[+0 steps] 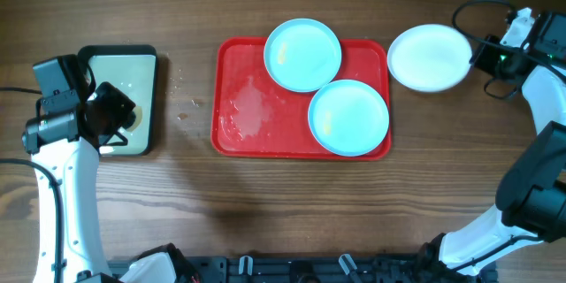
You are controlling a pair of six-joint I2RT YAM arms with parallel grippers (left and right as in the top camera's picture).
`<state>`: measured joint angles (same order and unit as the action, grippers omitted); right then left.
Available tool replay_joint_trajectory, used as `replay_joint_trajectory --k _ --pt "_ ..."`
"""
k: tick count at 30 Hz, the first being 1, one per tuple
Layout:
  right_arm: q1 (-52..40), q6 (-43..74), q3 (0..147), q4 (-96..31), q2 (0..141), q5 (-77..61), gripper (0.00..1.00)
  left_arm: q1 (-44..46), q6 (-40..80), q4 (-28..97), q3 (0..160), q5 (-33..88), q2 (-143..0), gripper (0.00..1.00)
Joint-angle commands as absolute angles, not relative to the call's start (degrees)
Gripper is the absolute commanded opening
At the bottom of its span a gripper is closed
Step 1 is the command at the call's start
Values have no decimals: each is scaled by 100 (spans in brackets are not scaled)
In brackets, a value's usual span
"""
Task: Clean dirty plates on tray and stack at the side
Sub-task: 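Move the right gripper to the top pale blue plate and grasp its rim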
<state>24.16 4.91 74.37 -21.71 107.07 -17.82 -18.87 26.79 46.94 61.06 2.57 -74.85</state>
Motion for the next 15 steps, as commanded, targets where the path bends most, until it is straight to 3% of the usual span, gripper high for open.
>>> replay_joint_trajectory --k 1,2,6,8,15 --pt "2397 342 7500 -2150 10777 -1426 16 -1918 2571 4676 6097 318 -7502 4" --pt "2379 342 7500 -2182 10739 -1885 97 -1918 2571 4676 6097 320 -7502 4" --pt "2060 294 7500 -2141 10683 -3854 100 -1918 2571 4672 6097 322 -7502 4" --pt "1688 294 7500 -2121 10683 -4117 100 -1911 2571 4674 6097 322 -7502 4" --pt "-338 362 7614 -2436 10818 -2539 100 -1804 2569 4676 6097 322 -7502 4"
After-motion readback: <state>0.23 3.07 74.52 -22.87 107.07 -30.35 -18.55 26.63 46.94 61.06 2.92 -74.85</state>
